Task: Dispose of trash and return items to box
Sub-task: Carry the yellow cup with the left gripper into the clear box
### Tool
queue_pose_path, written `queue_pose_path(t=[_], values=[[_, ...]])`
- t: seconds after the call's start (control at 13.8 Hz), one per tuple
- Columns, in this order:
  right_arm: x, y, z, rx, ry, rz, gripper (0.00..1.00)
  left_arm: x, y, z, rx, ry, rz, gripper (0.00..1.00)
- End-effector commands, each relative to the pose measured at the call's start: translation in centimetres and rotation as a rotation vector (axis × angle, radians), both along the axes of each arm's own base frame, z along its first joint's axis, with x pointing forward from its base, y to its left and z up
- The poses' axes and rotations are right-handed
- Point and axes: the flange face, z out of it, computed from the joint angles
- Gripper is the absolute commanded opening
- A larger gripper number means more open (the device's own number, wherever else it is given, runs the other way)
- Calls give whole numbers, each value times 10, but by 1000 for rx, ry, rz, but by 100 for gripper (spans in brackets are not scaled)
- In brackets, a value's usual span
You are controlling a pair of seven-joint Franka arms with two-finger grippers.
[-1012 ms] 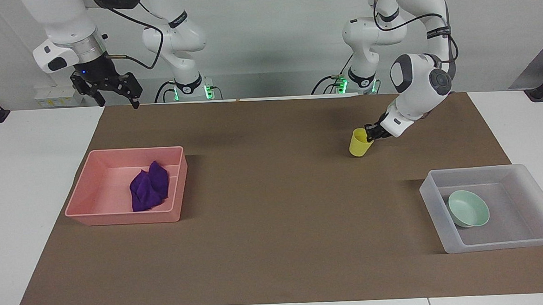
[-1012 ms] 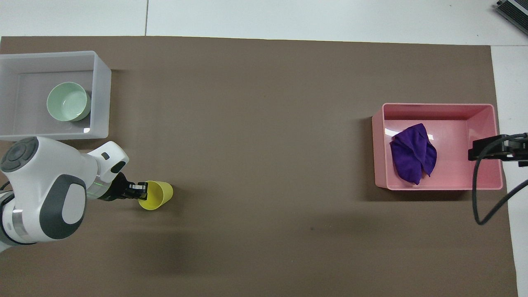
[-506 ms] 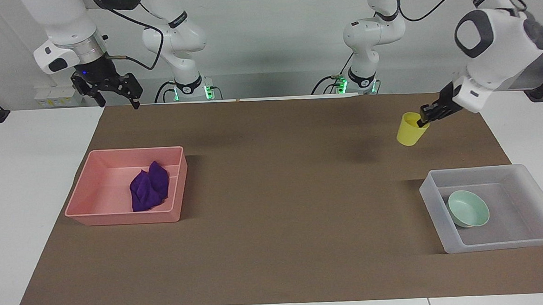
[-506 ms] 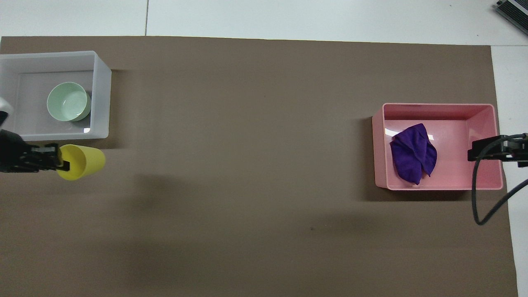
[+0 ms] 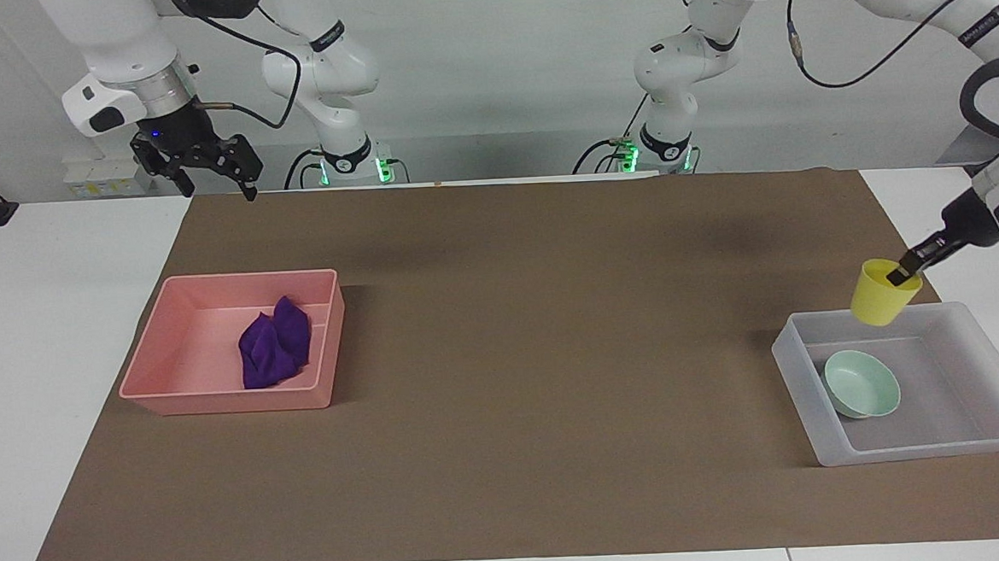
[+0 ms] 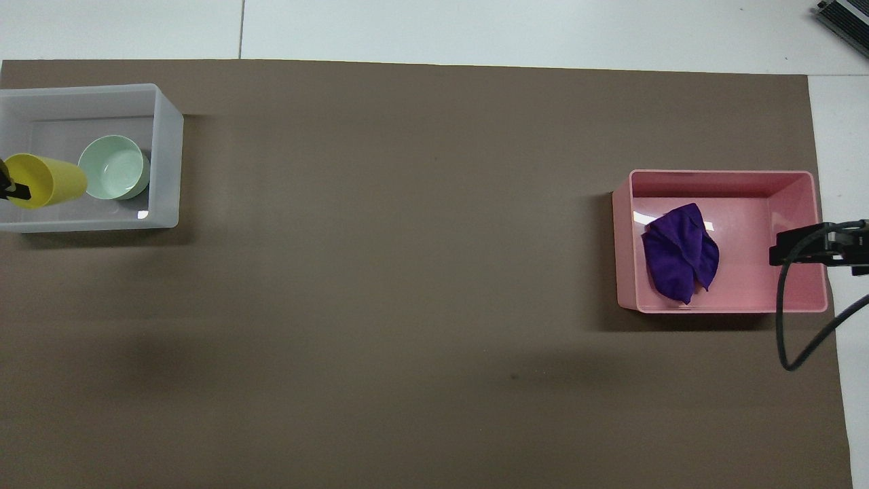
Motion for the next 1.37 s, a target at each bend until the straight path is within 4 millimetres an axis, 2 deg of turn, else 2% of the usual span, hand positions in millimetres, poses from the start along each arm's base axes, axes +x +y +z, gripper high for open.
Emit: queue_pose_path(t=[0.0,0.14,0.29,0.43,0.58,0.65,0.72,0.8,0.87,1.01,1.16,1.3], values=[[-3,-1,0,-3,-4,19,100,31,8,-35,14,-16,20,0],[-3,-1,-1,-3,-1,17,100,39,7,-69,6,8,28,0],[-3,-2,-1,-6,0,17,100,43,3,-90,2,31,32,0],[-4,-2,0,-6,-2,16,100,42,5,-101,-4,50,31,0],[-4,-2,0,-6,-2,16,100,43,-2,-106,2,61,15,0],[-4,-2,0,-6,-2,16,100,43,-2,-106,11,62,7,32],[-3,0,0,-7,-2,19,100,44,-3,-106,12,58,0,95],[-3,-1,0,-6,-2,17,100,43,-4,-106,10,68,-6,100],[-3,-1,0,-7,-4,17,100,44,-8,-103,11,65,-12,100],[-3,-2,0,-7,-5,16,100,45,-13,-86,12,43,-20,100],[-3,0,0,-7,-2,19,100,36,-16,-50,20,29,-29,100],[-3,0,-1,-5,-1,17,100,18,-20,-20,29,80,-57,100]])
